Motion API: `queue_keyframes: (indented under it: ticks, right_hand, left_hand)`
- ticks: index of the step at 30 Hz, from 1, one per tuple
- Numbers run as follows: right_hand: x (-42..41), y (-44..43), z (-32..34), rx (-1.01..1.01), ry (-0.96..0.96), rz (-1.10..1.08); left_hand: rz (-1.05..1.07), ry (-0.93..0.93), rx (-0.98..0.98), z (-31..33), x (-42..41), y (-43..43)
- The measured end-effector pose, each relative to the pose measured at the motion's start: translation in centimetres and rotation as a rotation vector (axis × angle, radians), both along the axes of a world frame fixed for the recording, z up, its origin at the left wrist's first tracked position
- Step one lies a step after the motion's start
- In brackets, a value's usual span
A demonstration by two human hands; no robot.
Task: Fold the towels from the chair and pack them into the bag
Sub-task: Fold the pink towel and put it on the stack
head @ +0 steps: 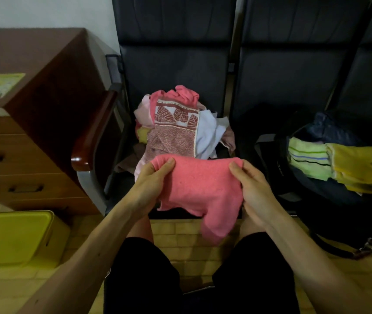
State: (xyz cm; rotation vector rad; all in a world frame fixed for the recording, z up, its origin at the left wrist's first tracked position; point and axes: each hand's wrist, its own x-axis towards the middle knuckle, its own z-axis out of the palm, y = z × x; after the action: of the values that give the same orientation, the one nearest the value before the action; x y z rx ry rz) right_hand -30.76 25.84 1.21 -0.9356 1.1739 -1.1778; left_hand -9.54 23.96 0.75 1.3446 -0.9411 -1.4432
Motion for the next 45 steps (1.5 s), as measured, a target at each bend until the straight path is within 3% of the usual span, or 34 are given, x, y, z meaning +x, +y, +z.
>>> queue_keyframes:
  ticks: [5,9,11,15,20,26,31,38,45]
  right_hand:
    - [0.3,0.0,1.3,-0.091,0.085,0.068]
    - [0.1,-0.5,2.7,-0.201,0.050,0.120]
    - [0.0,-0.7,3.2,-0.246,0.091,0.138]
    - [-0.4,-1.2,3.9,-0.216,0.090,0.096]
    - [-1.5,-2.1,4.1,-0.142,0.060,0.034]
    - [-1.8,-2.2,5.6,-0.238,0.131,0.097]
    - [-1.6,-2.6,6.0,-0.313,0.388,0.123]
    - [-1.4,-2.8,6.5,-0.433,0.721,0.049]
    - [-1.9,-2.3,7.1,-0.474,0.891,-0.086]
  left_hand:
    - [-0.080,0.322,0.293,0.9,0.5,-0.4]
    - [-0.256,0.470,0.159,0.2,1.4,0.1]
    - [-0.334,0.346,0.077,0.4,1.3,0.3]
    - [-0.284,0.023,-0.006,2.1,0.9,-0.2]
    - [-0.177,-0.154,-0.138,4.7,2.0,-1.2]
    - [-0.081,-0.107,-0.142,6.9,1.9,-1.3]
    - [0.019,-0.238,-0.177,7.1,2.2,-1.7]
    - [0.103,-0.218,-0.212,6.9,2.6,-2.2]
    - [0.092,-0.231,-0.410,6.4,2.3,-1.6]
